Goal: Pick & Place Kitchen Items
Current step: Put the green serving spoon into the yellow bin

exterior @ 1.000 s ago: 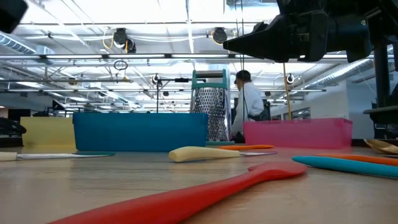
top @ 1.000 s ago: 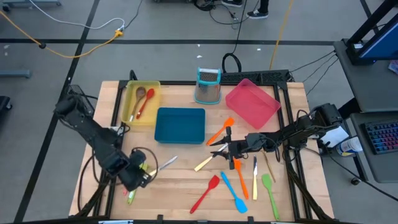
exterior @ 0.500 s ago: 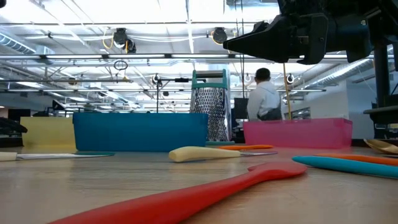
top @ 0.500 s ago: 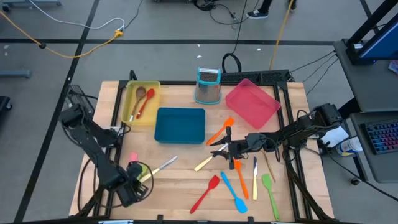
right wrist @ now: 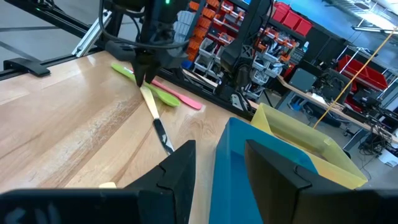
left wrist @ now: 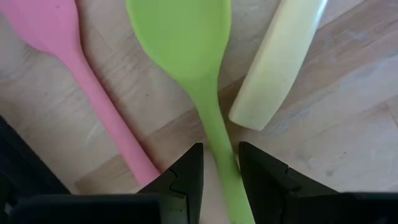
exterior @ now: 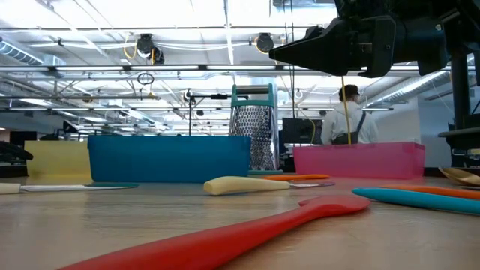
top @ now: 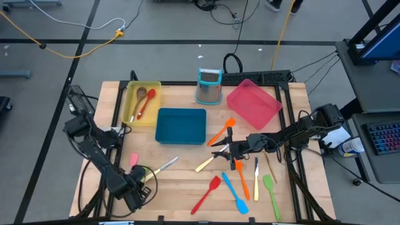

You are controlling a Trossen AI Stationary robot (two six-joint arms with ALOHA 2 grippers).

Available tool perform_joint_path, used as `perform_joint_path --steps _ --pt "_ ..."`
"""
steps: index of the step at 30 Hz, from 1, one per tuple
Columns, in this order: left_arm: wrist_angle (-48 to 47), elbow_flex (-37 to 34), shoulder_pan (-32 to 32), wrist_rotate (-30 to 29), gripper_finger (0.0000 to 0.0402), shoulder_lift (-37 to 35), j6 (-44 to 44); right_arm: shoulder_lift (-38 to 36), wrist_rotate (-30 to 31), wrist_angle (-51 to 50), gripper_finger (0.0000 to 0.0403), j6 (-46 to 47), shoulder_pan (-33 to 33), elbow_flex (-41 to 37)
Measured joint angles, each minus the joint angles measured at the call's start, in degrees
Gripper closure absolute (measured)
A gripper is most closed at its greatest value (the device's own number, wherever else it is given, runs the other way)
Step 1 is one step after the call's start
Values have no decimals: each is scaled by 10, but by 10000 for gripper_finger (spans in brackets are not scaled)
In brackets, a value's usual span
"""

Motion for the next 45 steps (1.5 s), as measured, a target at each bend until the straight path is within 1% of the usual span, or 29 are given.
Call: perform_joint_path --steps 7,10,12,16,17,22,25,28,32,36,39,42,45 --pt "-1 0 0 -1 293 0 1 0 0 0 273 0 0 0" --pt "0 0 0 -2 297 0 16 0 0 0 273 0 0 0" --pt "0 0 0 -3 311 0 24 0 0 0 273 0 0 0" --pt "-4 0 0 -3 363 0 28 0 0 0 273 0 0 0" --pt "-8 1 0 -3 370 0 28 0 0 0 273 0 0 0" --pt "-54 -1 0 -4 370 2 22 0 0 0 273 0 0 0" --pt "-69 -1 1 -6 357 2 23 0 0 0 273 0 0 0" --pt "-80 -1 6 -33 353 1 22 0 -1 0 273 0 0 0" --pt "-85 -1 23 -82 363 1 26 0 -1 0 273 0 0 0" --pt "-113 -1 50 -99 365 -5 27 0 -1 0 273 0 0 0" --pt "-140 -1 71 -117 352 -17 55 0 -1 0 273 0 0 0" --pt "-168 -1 93 -159 347 -38 77 0 -1 0 273 0 0 0" --pt "-195 -1 117 -206 355 -65 100 0 -1 0 273 0 0 0"
